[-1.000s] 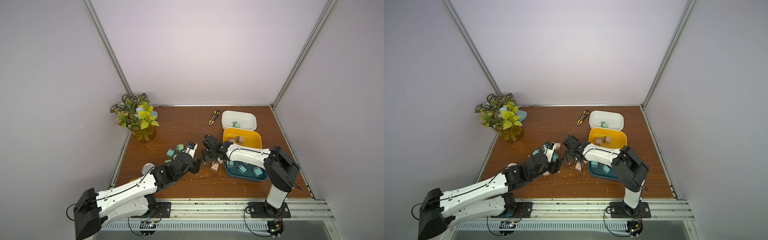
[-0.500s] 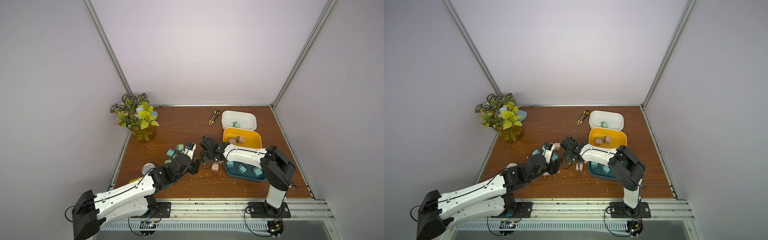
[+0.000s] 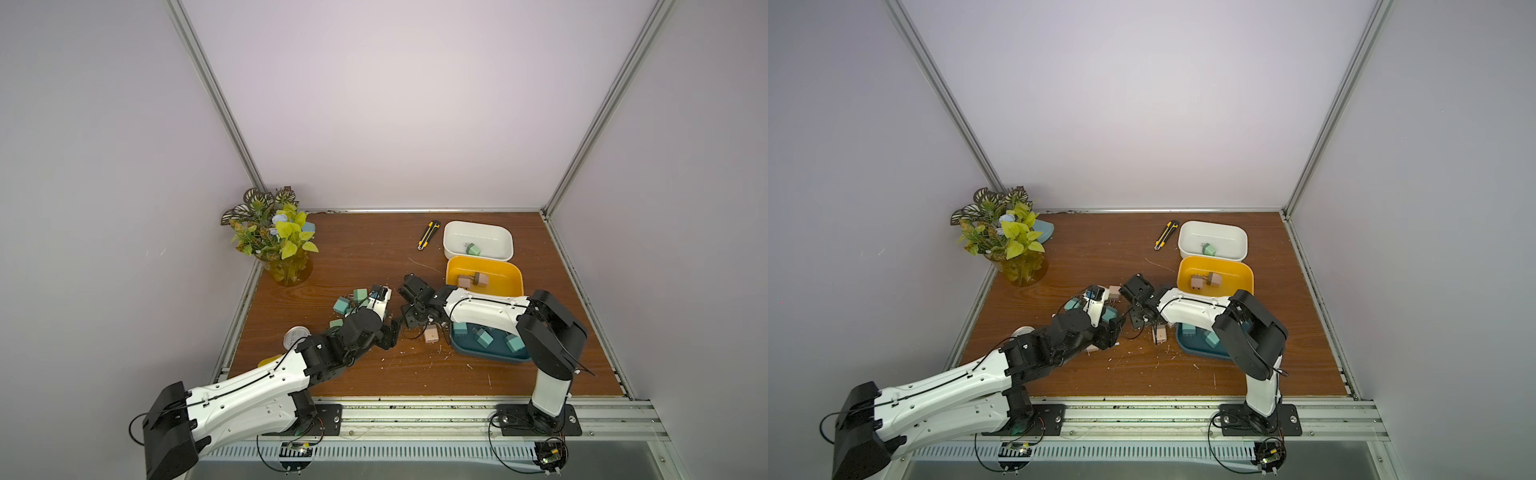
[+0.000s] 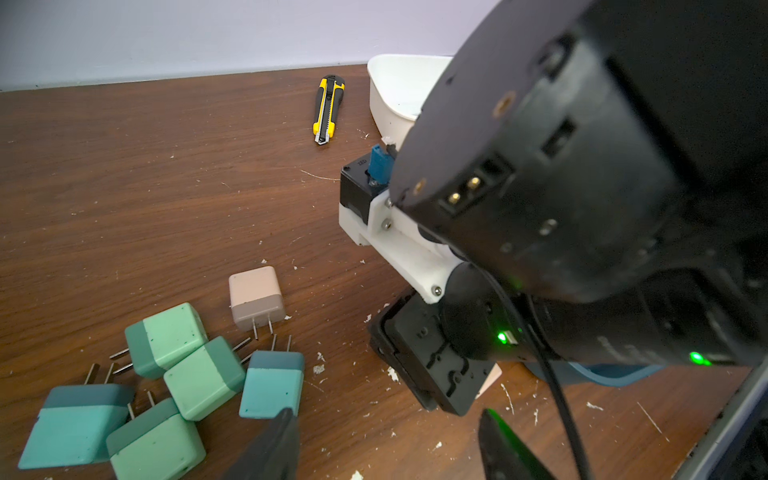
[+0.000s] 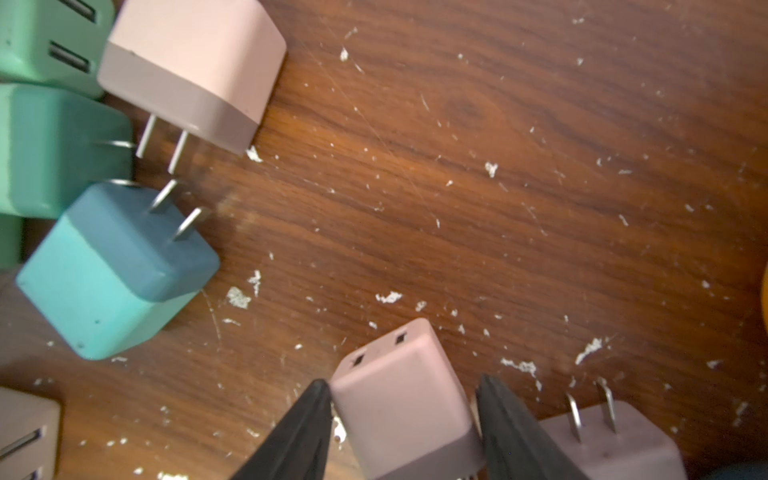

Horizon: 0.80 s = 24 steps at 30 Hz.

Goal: Place the plugs by color into the storage box
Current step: Pick up the plug from the center of the board.

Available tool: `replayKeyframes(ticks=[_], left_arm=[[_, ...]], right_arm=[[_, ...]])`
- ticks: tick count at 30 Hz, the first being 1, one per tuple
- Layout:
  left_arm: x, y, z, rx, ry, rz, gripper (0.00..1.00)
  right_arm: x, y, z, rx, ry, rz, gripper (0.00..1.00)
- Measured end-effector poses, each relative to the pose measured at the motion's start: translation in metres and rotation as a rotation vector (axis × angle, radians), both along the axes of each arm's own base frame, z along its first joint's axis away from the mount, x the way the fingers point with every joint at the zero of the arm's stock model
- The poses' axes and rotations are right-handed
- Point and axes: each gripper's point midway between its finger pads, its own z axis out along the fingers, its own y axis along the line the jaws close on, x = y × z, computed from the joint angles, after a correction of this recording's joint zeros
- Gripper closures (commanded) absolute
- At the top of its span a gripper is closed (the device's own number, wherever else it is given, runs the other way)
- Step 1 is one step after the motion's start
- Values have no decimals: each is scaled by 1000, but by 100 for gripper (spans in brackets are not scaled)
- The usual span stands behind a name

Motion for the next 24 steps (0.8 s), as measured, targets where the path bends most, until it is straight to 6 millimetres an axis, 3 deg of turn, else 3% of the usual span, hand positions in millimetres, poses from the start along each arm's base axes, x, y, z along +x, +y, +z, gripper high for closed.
replayKeyframes(ticks=[11,24], left_arm=[[-1,-1,-1,-2,6,-8,30],[-3,1,-11,9,23,-4,30]], right_arm=[[-1,-1,-12,-30,20,1,47],[4,4,-6,-14,4,0,60]])
